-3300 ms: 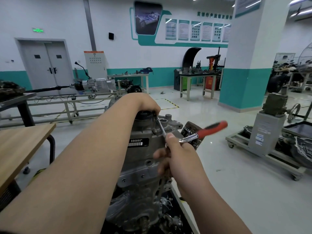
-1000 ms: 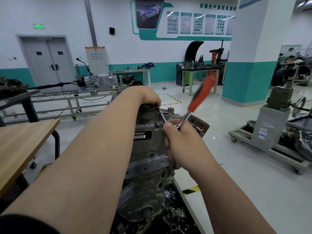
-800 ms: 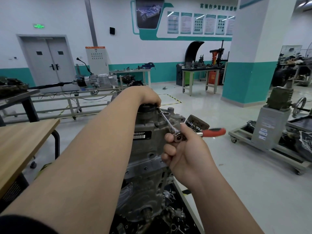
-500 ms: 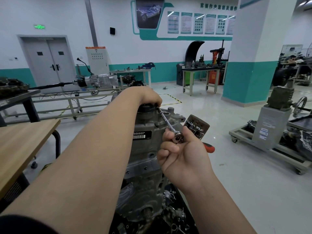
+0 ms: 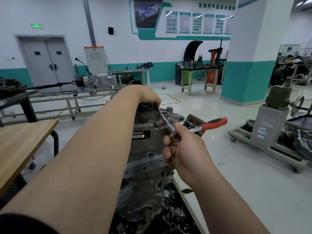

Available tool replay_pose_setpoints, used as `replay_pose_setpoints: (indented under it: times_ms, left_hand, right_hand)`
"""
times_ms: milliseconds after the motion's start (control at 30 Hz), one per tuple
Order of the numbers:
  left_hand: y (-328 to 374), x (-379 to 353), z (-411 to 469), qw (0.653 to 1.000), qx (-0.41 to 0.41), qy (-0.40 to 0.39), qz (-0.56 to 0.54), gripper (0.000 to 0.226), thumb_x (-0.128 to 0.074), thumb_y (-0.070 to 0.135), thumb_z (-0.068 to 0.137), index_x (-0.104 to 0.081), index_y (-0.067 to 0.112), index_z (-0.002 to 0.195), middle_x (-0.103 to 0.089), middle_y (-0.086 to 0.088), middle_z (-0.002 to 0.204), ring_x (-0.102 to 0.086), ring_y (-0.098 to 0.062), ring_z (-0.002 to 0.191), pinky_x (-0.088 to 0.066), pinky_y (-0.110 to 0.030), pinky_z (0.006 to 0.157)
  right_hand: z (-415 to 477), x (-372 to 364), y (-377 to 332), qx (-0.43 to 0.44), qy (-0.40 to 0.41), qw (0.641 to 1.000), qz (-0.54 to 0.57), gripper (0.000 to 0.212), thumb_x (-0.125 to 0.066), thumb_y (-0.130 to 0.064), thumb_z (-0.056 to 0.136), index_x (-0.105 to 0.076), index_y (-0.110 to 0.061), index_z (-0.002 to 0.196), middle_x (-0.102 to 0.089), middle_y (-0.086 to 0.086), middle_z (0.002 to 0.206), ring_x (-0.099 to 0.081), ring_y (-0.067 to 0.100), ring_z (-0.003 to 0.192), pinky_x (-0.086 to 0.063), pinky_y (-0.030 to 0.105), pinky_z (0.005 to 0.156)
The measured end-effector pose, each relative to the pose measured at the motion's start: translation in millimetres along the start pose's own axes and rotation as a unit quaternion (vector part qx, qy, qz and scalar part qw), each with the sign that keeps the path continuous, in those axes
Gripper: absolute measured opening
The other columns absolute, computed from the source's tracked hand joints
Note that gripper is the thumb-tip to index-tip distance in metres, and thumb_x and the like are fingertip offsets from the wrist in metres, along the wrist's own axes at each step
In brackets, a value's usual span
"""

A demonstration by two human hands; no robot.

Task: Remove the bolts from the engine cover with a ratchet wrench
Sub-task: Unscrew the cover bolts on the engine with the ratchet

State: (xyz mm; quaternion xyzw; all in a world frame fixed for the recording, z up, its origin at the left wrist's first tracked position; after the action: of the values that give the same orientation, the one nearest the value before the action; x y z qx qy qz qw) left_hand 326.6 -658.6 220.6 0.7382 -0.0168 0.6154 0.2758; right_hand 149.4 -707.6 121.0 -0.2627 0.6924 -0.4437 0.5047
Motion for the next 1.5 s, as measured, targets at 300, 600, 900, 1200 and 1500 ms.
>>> replay_pose_setpoints:
  times_ms: [300, 600, 900, 1200, 1500]
  left_hand:
    - [1, 0, -1, 1.000, 0.002, 0.004, -0.001, 0.020, -0.065, 0.034, 0.081, -0.062, 0.014, 0.085, -0.055, -0.007, 0.088, -0.051, -0.021, 0.068, -0.040, -0.028, 0.058]
    - [10, -11, 1, 0.998, -0.040, -0.030, -0.036, 0.013, -0.063, 0.024, 0.089, -0.067, 0.013, 0.084, -0.065, -0.009, 0.097, -0.062, -0.022, 0.086, -0.048, -0.040, 0.090]
    - [1, 3, -4, 0.999, -0.009, 0.028, -0.015, 0.019, -0.064, 0.033, 0.086, -0.059, 0.016, 0.082, -0.051, -0.004, 0.088, -0.051, -0.018, 0.072, -0.038, -0.028, 0.057]
    - [1, 4, -2, 0.999, -0.009, 0.031, -0.012, 0.021, -0.065, 0.035, 0.086, -0.059, 0.016, 0.078, -0.053, -0.005, 0.087, -0.051, -0.017, 0.070, -0.039, -0.029, 0.058]
    - [2, 3, -2, 0.999, -0.020, 0.028, -0.017, 0.030, -0.064, 0.034, 0.086, -0.070, 0.013, 0.106, -0.055, -0.003, 0.090, -0.050, -0.016, 0.072, -0.041, -0.029, 0.064]
  right_hand:
    - [-3, -5, -49, 0.133, -0.008, 0.911, -0.391, 0.025, -0.044, -0.034, 0.098, -0.048, -0.014, 0.085, -0.053, 0.000, 0.059, -0.052, 0.016, 0.046, -0.045, 0.030, 0.051]
    - [-16, -34, -61, 0.283, 0.057, 0.650, -0.703, 0.021, -0.035, -0.036, 0.098, -0.037, -0.020, 0.111, -0.058, -0.001, 0.082, -0.053, 0.024, 0.068, -0.042, 0.035, 0.058]
    - [4, -2, -35, 0.144, 0.001, 0.945, -0.293, 0.014, -0.047, -0.035, 0.098, -0.053, -0.023, 0.100, -0.052, -0.006, 0.058, -0.048, 0.013, 0.045, -0.040, 0.026, 0.049]
    - [-4, -23, 14, -0.073, -0.087, 0.965, 0.236, 0.031, -0.038, -0.042, 0.101, -0.046, -0.015, 0.088, -0.048, -0.003, 0.056, -0.030, 0.009, 0.032, -0.037, 0.020, 0.036]
    - [1, -15, 12, -0.025, -0.061, 0.985, 0.162, 0.026, -0.036, -0.040, 0.102, -0.046, -0.017, 0.097, -0.046, -0.003, 0.054, -0.030, 0.011, 0.034, -0.036, 0.021, 0.040]
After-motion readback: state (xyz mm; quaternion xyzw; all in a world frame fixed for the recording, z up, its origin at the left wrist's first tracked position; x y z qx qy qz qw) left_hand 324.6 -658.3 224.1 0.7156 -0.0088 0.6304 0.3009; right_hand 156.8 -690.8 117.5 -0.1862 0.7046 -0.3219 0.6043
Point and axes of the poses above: each hand's wrist, its own z-axis towards the middle knuckle, its own x-axis out of the back of the hand, y = z × x, the point moved 10 cm from there along z, towards the middle knuckle
